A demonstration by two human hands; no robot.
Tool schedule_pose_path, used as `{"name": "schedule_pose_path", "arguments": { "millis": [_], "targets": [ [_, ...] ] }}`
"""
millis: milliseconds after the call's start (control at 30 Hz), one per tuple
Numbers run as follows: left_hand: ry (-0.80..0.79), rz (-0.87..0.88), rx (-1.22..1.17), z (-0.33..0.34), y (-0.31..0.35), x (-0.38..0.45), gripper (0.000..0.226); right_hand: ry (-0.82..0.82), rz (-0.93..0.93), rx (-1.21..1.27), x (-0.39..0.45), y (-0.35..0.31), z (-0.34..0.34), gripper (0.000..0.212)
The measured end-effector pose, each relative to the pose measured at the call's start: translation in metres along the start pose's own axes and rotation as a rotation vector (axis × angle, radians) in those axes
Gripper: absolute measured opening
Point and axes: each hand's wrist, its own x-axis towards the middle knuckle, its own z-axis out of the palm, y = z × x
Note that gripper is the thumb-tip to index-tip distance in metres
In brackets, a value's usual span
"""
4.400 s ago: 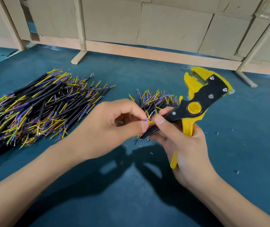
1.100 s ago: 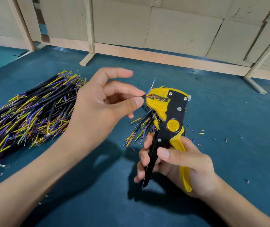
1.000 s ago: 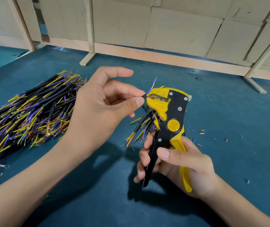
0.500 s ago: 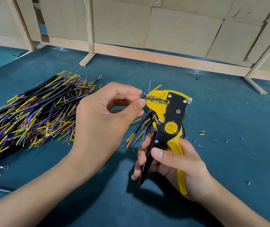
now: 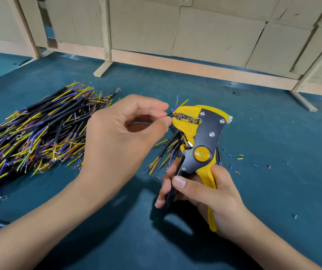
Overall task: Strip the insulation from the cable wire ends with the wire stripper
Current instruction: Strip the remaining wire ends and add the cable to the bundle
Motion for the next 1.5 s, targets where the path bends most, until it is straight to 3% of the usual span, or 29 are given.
{"name": "schedule_pose_path", "arguments": {
  "millis": [300, 633, 1200, 1367, 1500],
  "targets": [
    [-0.109, 0.023, -0.1, -0.007, 0.003, 0.008, 0.027, -0.101, 0.009, 0.091, 0.0, -0.001, -0.005, 0.02],
    [-0.162, -0.072, -0.228, -0.008, 0.006, 0.013, 0.029, -0.16, 0.026, 0.135, 0.0, -0.002, -0.006, 0.02],
    [-0.133, 0.015, -0.2, -0.008, 0.007, 0.012, 0.032, -0.075, 0.045, 0.062, 0.0, -0.009, 0.002, 0.011],
    [-0.136, 0.024, -0.193, -0.005, 0.005, 0.011, 0.032, 0.02, -0.041, 0.005, 0.0, -0.005, 0.004, 0.028],
    [-0.131, 0.034, -0.153, -0.003, 0.0, 0.01, 0.033, 0.042, -0.046, 0.003, 0.001, -0.004, 0.004, 0.028]
  ]
}}
